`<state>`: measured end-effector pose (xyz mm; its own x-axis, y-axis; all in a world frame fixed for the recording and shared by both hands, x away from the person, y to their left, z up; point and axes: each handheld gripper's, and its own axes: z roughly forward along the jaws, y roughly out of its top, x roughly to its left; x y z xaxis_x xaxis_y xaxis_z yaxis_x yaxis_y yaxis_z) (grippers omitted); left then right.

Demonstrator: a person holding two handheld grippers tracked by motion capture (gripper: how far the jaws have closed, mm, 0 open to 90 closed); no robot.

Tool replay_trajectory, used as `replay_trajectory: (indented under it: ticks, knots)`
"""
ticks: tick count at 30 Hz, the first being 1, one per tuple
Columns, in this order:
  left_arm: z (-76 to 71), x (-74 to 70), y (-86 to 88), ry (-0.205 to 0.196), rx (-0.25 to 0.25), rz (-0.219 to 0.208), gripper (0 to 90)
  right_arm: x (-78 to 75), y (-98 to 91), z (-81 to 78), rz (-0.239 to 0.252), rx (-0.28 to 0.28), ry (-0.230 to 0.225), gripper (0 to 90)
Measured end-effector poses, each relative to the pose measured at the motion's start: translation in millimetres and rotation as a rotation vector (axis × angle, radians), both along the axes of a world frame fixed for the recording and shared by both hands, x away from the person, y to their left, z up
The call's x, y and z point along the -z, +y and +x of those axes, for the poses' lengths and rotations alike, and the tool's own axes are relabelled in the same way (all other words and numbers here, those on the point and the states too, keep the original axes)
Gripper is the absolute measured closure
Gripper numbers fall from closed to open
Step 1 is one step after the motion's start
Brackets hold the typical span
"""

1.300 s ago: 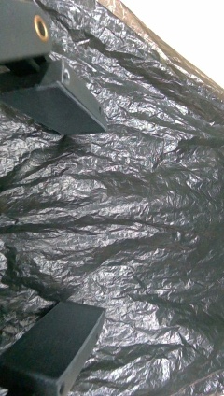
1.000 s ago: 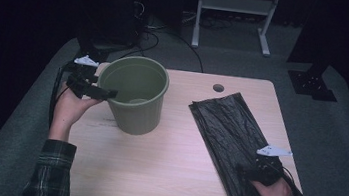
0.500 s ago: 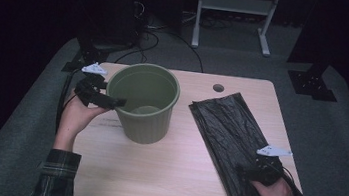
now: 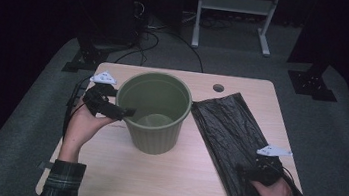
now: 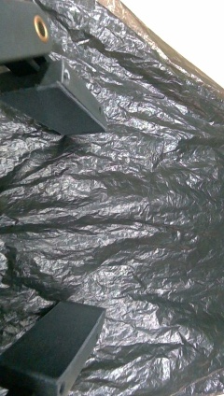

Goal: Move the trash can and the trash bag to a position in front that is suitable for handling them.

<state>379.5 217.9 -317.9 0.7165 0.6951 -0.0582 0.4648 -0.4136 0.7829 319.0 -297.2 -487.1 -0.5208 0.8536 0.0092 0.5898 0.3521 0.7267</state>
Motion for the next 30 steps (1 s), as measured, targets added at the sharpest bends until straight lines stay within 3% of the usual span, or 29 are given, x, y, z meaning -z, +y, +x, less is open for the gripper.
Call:
replay_trajectory:
  ticks: [19, 26, 30]
  knots:
    - [-39.3, 4.9, -48.1, -0.02, 0.113, -0.022, 0.0, 0.0, 0.1, -0.1, 0.001, 0.002, 0.0, 9.1]
    - [-41.0, 5.1, -49.0, -0.027, 0.12, -0.046, 0.0, 0.0, 0.1, -0.1, 0.001, 0.002, 0.0, 9.0]
    - [-40.8, -4.5, -41.8, -0.063, 0.103, -0.072, 0.0, 0.0, 0.1, -0.1, 0.001, 0.002, 0.0, 9.1]
